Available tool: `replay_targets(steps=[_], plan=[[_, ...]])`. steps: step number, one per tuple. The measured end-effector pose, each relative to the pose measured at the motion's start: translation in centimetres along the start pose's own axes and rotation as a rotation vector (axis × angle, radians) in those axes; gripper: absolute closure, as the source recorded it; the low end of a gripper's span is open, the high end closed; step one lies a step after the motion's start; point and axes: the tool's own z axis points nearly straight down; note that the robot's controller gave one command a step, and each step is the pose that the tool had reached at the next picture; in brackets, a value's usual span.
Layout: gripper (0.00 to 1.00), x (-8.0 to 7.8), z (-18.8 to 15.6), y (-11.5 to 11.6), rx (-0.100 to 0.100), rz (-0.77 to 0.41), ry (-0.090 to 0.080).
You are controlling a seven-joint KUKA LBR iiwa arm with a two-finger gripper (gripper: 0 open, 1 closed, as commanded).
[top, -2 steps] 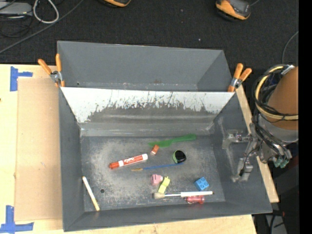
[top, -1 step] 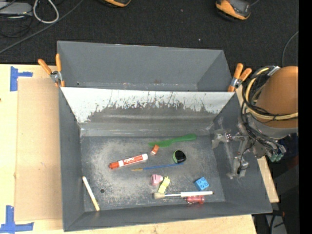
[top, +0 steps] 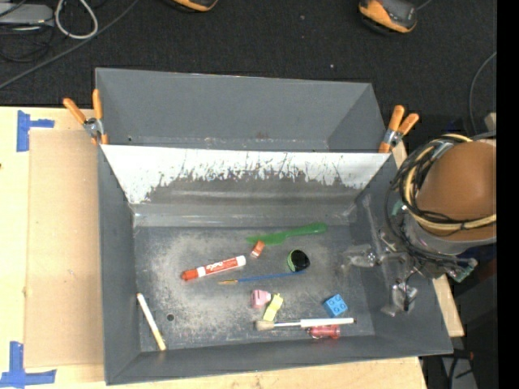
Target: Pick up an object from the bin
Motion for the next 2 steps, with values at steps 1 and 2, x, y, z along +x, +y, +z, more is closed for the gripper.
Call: replay_targets(steps=[1,2], plan=[[0.00,-0.5,1.9,-0.7,0.000,-0.090,0.001],[0.00,-1.7,5.4,-3.8,-0.002,-0.101,-0.003]])
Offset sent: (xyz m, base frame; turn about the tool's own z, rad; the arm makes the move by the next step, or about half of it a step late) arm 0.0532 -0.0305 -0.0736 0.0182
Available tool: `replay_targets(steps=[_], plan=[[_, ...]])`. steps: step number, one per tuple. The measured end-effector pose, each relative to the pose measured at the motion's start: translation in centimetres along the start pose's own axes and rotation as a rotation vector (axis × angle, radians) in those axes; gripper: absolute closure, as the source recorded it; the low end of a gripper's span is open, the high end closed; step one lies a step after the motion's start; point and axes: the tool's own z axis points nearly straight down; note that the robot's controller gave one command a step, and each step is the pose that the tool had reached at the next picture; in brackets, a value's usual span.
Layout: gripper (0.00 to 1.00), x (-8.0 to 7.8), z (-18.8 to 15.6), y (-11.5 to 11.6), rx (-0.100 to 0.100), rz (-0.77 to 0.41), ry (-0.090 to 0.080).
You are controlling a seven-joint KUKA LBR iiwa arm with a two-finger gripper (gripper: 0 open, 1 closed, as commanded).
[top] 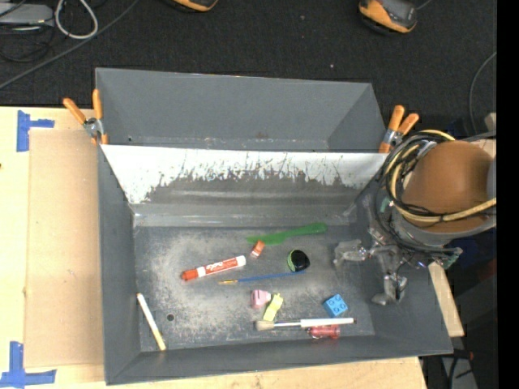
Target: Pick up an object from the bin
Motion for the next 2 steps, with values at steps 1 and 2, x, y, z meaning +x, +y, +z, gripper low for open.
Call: replay_targets(steps=[1,2], plan=[[0.00,0.1,0.6,-0.1,-0.004,0.056,0.001],[0.00,-1.4,0.0,-1.0,-0.010,-0.247,-0.005]])
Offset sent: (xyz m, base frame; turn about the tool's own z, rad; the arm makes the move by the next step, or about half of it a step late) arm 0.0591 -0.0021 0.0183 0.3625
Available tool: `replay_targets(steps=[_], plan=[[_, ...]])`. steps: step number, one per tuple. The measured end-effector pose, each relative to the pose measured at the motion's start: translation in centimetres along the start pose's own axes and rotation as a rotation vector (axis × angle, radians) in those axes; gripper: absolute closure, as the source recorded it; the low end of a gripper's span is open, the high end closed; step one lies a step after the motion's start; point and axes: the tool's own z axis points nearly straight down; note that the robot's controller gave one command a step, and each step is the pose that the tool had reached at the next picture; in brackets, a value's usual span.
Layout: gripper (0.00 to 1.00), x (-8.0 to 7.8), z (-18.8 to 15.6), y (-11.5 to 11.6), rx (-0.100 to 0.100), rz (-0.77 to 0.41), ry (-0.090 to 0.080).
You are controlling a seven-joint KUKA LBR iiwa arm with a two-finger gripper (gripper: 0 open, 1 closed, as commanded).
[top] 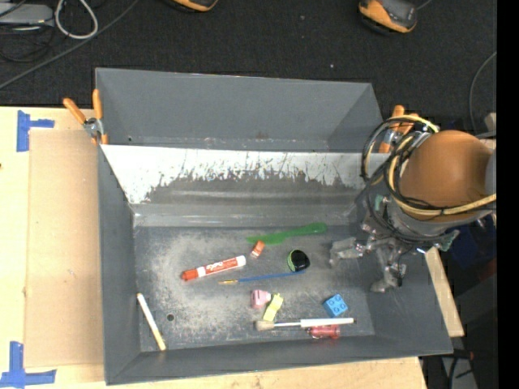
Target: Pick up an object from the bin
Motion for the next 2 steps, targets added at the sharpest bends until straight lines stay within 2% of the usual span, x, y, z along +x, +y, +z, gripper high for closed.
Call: replay_targets(steps=[1,2], plan=[[0.00,1.08,1.01,0.79,0.002,0.286,0.000],[0.00,1.54,0.64,1.04,-0.002,0.432,0.004]])
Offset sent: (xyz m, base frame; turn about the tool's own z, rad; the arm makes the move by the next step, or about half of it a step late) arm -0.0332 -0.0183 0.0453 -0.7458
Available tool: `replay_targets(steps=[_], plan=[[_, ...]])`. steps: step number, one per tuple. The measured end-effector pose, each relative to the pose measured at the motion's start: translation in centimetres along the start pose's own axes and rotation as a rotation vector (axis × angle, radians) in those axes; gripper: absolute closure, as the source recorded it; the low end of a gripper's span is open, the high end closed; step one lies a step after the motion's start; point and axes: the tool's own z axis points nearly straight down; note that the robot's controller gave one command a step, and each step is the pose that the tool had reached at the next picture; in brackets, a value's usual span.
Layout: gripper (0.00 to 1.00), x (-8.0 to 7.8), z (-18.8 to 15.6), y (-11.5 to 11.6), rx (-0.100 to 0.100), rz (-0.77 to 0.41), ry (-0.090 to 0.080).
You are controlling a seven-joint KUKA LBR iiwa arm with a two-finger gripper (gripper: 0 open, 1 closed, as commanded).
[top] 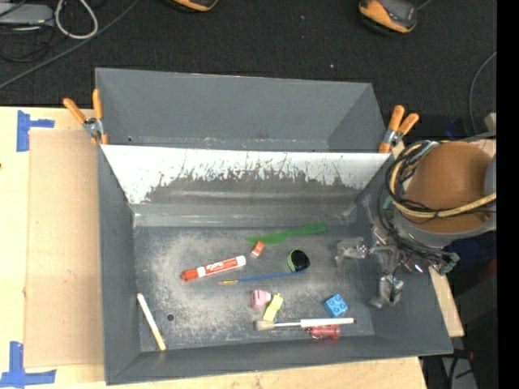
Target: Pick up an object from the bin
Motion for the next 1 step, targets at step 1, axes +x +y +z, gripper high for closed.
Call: replay_targets(steps=[1], plan=[[0.00,-0.37,-3.83,4.24,-0.004,-0.126,0.002]])
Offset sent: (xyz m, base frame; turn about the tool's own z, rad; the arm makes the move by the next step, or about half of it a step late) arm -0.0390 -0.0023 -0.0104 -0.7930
